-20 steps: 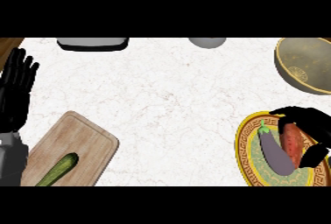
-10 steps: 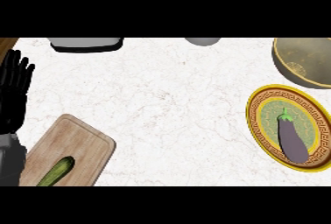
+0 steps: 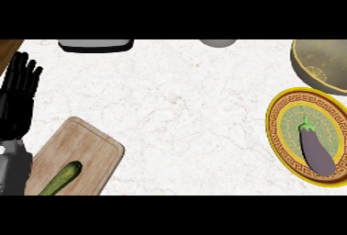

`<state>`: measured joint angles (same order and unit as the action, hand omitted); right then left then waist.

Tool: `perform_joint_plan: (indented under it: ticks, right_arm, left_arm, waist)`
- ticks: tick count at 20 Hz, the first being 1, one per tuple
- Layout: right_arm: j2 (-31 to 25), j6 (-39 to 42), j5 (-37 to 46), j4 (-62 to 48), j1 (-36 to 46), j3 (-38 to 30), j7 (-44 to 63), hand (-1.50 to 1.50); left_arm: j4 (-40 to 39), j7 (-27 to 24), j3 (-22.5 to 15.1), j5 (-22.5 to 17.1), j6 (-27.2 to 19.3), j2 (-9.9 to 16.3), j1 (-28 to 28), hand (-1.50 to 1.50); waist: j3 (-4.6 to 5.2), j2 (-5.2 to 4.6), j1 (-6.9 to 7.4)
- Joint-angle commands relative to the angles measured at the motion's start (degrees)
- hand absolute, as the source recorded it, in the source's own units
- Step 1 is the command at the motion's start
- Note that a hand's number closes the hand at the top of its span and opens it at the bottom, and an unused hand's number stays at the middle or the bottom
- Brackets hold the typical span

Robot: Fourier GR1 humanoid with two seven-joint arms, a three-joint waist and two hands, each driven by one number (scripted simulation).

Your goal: Pick the sweet potato from the plate and place it in the bowl

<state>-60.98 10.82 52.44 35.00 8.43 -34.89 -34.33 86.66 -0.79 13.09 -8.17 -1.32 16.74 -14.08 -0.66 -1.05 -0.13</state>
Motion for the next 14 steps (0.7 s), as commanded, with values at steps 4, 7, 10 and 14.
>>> perform_joint_plan:
  ticks: [4,7,10,14]
  right_arm:
    - [-10.5,0.1,-4.0,-11.1,2.7,-6.8,-10.3,1.5]
    - [-13.2,2.6,-7.3,-12.9,5.7,-9.5,-15.4,1.5]
    - [-16.3,3.6,-7.9,-14.6,8.0,-10.1,-18.4,1.5]
    - [-17.3,11.3,-10.9,-15.9,14.8,-10.5,-17.2,1.5]
  left_arm:
    - [-0.6,0.3,1.2,-1.3,1.5,1.5,-0.4,0.0]
    - [-0.5,0.6,-0.1,0.5,0.1,0.6,-0.8,0.0]
    - [-1.3,0.1,-0.7,0.8,0.4,0.3,-1.2,0.0]
    - [-1.8,0.9,0.1,-0.9,2.6,1.6,-1.8,0.0]
  waist:
    - [0.06,0.47,0.93]
    - [0.14,0.7,0.76]
    - [0.21,0.53,1.27]
    - [0.39,0.43,3.07]
